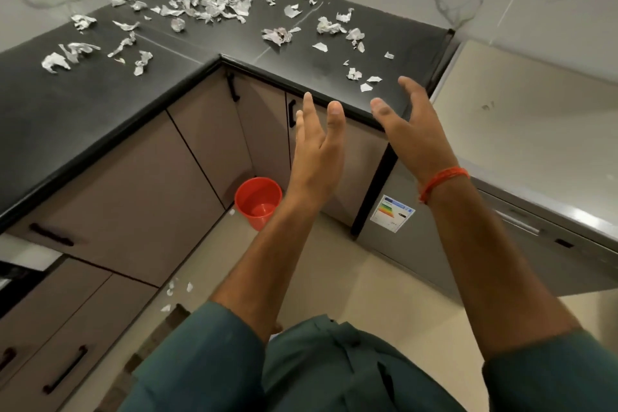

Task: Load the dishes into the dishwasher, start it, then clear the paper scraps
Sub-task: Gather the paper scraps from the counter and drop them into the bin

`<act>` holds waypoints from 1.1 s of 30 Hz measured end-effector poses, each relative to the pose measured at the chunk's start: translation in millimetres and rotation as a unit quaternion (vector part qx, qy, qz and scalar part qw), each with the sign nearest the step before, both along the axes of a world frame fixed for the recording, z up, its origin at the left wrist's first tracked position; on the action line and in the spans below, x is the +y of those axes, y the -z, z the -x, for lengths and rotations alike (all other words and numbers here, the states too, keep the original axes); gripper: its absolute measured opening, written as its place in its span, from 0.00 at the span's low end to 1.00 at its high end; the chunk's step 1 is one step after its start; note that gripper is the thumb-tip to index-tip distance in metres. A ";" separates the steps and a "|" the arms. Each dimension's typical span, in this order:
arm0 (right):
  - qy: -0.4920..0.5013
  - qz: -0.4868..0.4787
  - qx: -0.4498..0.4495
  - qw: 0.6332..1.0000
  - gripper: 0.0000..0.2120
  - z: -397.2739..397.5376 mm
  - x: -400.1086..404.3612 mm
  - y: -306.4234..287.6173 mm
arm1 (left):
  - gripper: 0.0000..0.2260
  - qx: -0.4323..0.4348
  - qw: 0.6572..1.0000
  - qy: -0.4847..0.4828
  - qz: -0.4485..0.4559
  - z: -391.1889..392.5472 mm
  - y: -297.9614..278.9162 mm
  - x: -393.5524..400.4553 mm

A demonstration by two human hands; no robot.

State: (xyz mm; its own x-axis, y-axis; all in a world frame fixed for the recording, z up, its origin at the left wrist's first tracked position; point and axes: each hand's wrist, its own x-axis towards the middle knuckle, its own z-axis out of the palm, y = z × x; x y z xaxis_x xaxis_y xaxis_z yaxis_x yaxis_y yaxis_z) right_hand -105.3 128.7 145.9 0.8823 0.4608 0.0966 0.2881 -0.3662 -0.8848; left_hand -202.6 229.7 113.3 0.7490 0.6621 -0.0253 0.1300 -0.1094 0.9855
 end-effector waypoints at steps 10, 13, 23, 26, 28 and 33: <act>0.057 0.005 0.057 0.997 0.28 -54.4 67.4 32.7 | 0.36 0.035 0.996 0.061 0.061 -62.0 27.0 83.5; 0.065 0.004 0.071 0.995 0.28 -89.3 80.1 48.1 | 0.36 0.051 0.993 0.073 0.077 -91.4 38.2 96.4; 0.038 0.027 0.115 0.992 0.29 -223.2 116.1 71.2 | 0.37 0.131 0.988 0.072 0.036 -188.3 34.8 136.7; 0.020 0.056 0.114 0.992 0.29 -252.6 128.8 89.8 | 0.36 0.150 0.985 0.074 0.036 -204.3 34.4 149.5; 0.014 0.072 0.113 0.991 0.29 -266.3 137.7 102.8 | 0.35 0.159 0.985 0.067 0.029 -214.9 37.7 160.7; 0.048 0.183 0.083 0.979 0.33 -285.3 151.2 151.4 | 0.33 0.199 0.977 0.074 0.028 -237.6 53.9 197.2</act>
